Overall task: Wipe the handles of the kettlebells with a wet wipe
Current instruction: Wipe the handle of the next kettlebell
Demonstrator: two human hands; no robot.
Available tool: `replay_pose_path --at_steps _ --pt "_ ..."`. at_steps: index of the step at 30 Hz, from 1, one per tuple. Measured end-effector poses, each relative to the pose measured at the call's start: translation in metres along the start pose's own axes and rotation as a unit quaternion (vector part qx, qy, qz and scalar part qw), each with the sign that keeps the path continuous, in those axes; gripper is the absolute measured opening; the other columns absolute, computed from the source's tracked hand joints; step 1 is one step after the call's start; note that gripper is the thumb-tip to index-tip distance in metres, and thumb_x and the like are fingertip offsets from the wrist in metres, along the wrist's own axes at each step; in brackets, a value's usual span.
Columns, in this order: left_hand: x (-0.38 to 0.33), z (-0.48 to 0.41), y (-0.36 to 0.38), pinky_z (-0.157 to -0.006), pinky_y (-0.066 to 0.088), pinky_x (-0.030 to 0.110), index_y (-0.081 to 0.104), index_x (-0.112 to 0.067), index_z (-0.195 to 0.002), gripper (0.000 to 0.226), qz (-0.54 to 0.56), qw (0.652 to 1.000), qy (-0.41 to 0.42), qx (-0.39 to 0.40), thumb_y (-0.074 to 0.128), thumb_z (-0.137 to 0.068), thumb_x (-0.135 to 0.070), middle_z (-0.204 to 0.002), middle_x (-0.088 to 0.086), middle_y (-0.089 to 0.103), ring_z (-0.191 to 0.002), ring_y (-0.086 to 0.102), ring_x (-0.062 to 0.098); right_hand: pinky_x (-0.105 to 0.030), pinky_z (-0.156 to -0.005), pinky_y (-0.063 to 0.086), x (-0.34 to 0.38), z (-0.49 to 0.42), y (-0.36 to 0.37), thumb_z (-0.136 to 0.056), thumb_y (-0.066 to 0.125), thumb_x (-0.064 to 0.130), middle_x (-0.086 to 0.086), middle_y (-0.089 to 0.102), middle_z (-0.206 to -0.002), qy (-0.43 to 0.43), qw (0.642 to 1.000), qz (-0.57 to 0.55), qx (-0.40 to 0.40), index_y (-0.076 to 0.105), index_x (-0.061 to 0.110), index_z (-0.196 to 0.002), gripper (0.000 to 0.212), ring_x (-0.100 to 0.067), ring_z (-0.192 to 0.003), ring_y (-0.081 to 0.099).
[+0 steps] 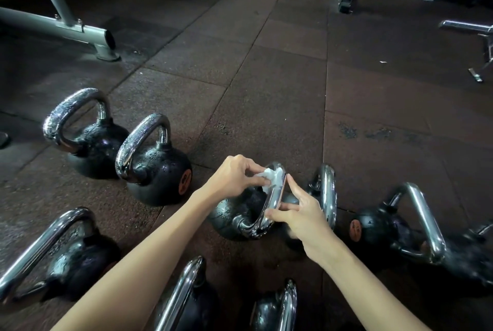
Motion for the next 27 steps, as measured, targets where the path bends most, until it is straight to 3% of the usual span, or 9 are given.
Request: replay_pose_path --at_steps 5,8,15,17,20,21,23,25,27 --pt "-0.01 -0.008 0.001 -0.06 0.04 0.011 0.084 -0.028 -0.1 0.013 0.018 0.998 -0.01 -0.067 0.081 -0.087 -0.027 -0.075 -0.02 0.071 -0.063 0.058 -0.007 -0.028 -0.086 0.055 -0.004 -0.013 -0.006 -0.078 0.088 0.01 0.003 0.081 -0.096 0.003 1.0 0.009 0.002 0.029 0.045 -0.158 0.105 -0.022 -0.11 0.072" --pt "-0.011 -0.018 0.002 -0.054 0.036 0.013 0.084 -0.029 -0.098 0.011 0.002 0.996 -0.031 -0.08 0.08 -0.088 -0.027 -0.08 -0.009 0.078 -0.051 0.05 -0.004 -0.033 -0.096 0.045 -0.002 -0.016 -0.008 -0.077 0.089 0.011 0.002 0.081 -0.096 -0.002 1.0 0.003 0.014 0.03 0.045 -0.157 0.105 -0.007 -0.1 0.072" --pt "-0.008 -0.012 0.004 -0.085 0.056 0.037 0.081 -0.042 -0.101 0.021 -0.062 0.996 -0.036 0.051 0.085 -0.08 -0.042 -0.096 -0.018 0.078 -0.093 0.073 0.014 -0.024 -0.08 0.045 -0.006 -0.012 -0.009 -0.079 0.087 0.009 -0.007 0.078 -0.109 -0.004 1.0 -0.009 0.015 0.027 0.044 -0.158 0.105 0.005 -0.077 0.072" --pt "-0.01 -0.008 0.003 -0.08 0.056 0.035 0.081 -0.04 -0.102 0.022 -0.07 0.996 -0.027 0.038 0.085 -0.08 -0.042 -0.095 -0.013 0.079 -0.09 0.073 0.014 -0.02 -0.07 0.047 -0.008 -0.014 -0.01 -0.08 0.086 0.012 -0.004 0.079 -0.108 -0.001 1.0 -0.009 0.019 0.026 0.046 -0.157 0.104 -0.005 -0.092 0.073" --pt "-0.011 0.009 0.002 -0.071 0.046 0.016 0.083 -0.033 -0.103 0.022 -0.045 0.998 -0.019 0.034 0.086 -0.082 -0.034 -0.09 -0.021 0.073 -0.08 0.067 -0.002 -0.029 -0.083 0.053 -0.01 -0.019 -0.009 -0.082 0.085 0.013 0.002 0.08 -0.104 0.006 1.0 -0.007 0.028 0.022 0.047 -0.158 0.104 -0.028 -0.116 0.068" --pt "-0.007 0.017 0.003 -0.071 0.044 0.013 0.083 -0.032 -0.101 0.019 -0.039 0.998 -0.02 0.05 0.086 -0.082 -0.033 -0.087 -0.023 0.072 -0.079 0.065 -0.007 -0.037 -0.087 0.056 -0.012 -0.021 -0.009 -0.084 0.084 0.012 0.003 0.08 -0.104 0.011 0.999 -0.009 0.036 0.02 0.047 -0.159 0.105 -0.034 -0.108 0.071" --pt "-0.002 0.036 0.007 -0.072 0.043 0.012 0.083 -0.036 -0.095 0.013 -0.028 0.996 -0.012 0.081 0.085 -0.083 -0.03 -0.084 -0.023 0.072 -0.079 0.064 -0.009 -0.032 -0.06 0.051 -0.013 -0.023 -0.009 -0.086 0.082 0.009 0.001 0.08 -0.106 0.02 0.998 -0.024 0.047 0.018 0.047 -0.16 0.105 -0.026 -0.063 0.06" --pt "-0.002 0.049 0.007 -0.075 0.045 0.013 0.083 -0.036 -0.097 0.017 -0.003 0.998 0.0 0.068 0.085 -0.083 -0.028 -0.088 -0.021 0.074 -0.084 0.067 -0.006 -0.027 -0.046 0.027 -0.013 -0.024 -0.01 -0.087 0.081 0.008 -0.001 0.079 -0.108 0.024 0.998 -0.03 0.05 0.017 0.047 -0.159 0.104 -0.013 -0.055 0.032" --pt "-0.008 0.053 0.005 -0.081 0.051 0.019 0.083 -0.031 -0.105 0.024 0.016 0.999 0.019 0.033 0.086 -0.082 -0.026 -0.094 -0.015 0.077 -0.09 0.07 -0.001 -0.027 -0.045 0.023 -0.011 -0.025 -0.011 -0.088 0.08 0.008 0.0 0.079 -0.109 0.021 0.998 -0.031 0.051 0.016 0.047 -0.159 0.103 -0.01 -0.054 0.029"
Point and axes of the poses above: each hand's wrist, its own z-axis away from the middle knuckle, its own y-axis out of the palm, x = y × z, the point moved 7 cm from there along -z, towards the middle knuckle
